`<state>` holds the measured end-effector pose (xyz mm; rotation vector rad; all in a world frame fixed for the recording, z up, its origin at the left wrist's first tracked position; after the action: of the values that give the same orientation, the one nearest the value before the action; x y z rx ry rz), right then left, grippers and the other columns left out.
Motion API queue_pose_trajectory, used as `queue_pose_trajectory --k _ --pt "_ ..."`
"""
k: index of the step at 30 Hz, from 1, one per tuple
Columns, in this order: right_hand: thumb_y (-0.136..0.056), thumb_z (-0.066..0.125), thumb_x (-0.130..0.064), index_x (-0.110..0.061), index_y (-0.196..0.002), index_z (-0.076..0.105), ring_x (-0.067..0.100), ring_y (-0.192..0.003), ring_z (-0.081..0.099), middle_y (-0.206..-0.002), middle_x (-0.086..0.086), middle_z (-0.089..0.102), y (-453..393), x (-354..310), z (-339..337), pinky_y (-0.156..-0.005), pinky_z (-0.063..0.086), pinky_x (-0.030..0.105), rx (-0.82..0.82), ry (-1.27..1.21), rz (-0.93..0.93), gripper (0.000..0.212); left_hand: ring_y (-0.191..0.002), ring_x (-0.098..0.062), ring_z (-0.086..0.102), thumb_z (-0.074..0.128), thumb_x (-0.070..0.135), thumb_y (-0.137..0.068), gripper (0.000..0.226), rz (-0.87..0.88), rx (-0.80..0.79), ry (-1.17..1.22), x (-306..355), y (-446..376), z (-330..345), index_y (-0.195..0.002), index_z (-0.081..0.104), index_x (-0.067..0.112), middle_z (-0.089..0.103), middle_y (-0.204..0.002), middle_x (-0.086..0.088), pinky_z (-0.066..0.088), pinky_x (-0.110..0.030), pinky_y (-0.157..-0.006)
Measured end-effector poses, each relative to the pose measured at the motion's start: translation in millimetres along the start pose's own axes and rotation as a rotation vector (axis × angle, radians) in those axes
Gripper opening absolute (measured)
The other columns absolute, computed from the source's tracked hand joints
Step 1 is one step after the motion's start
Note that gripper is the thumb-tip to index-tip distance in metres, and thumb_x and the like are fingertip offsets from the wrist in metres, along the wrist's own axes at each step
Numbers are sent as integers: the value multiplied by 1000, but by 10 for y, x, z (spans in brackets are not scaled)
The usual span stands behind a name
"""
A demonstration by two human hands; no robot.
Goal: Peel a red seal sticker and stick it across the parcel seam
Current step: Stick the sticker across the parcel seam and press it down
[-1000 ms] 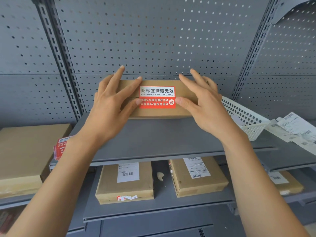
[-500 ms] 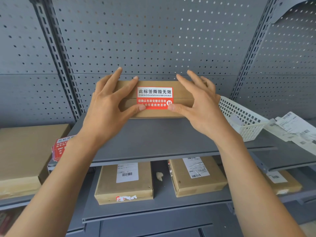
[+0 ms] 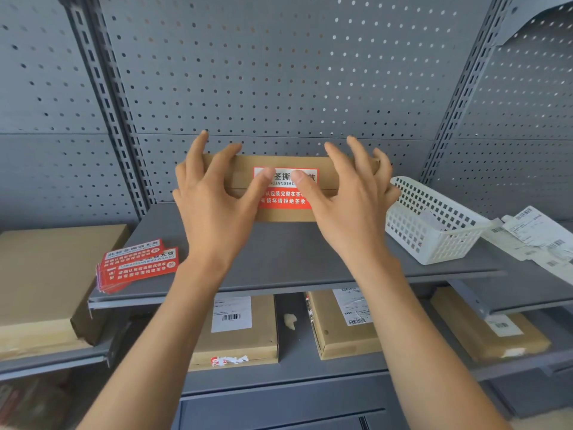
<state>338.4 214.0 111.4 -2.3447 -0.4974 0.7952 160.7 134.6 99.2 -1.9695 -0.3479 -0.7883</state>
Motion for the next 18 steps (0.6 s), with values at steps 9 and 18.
queue_pose_trajectory --k 9,18 --pt "-98 48 -61 -32 -144 53 35 -150 20 -163 -3 35 -43 79 29 -104 24 57 6 -9 -29 55 -141 -25 37 62 52 -97 47 70 -11 -30 -28 -24 60 -136 65 26 36 -163 0 33 -29 -105" --pt "-98 30 -68 -30 -140 55 37 -153 14 -165 1 32 -27 2 58 -108 20 59 44 37 33 62 -137 -30 42 46 56 -101 49 91 43 -145 2 -23 109 -131 66 22 50 -154 -3 48 -54 -96"
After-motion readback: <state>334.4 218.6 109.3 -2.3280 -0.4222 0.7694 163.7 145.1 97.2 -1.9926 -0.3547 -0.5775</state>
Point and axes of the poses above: each hand's wrist, its own y-axis away from the middle knuckle, its own z-axis out of the palm, x = y × z, the point moved 5 cm from there along -y, towards the middle knuckle
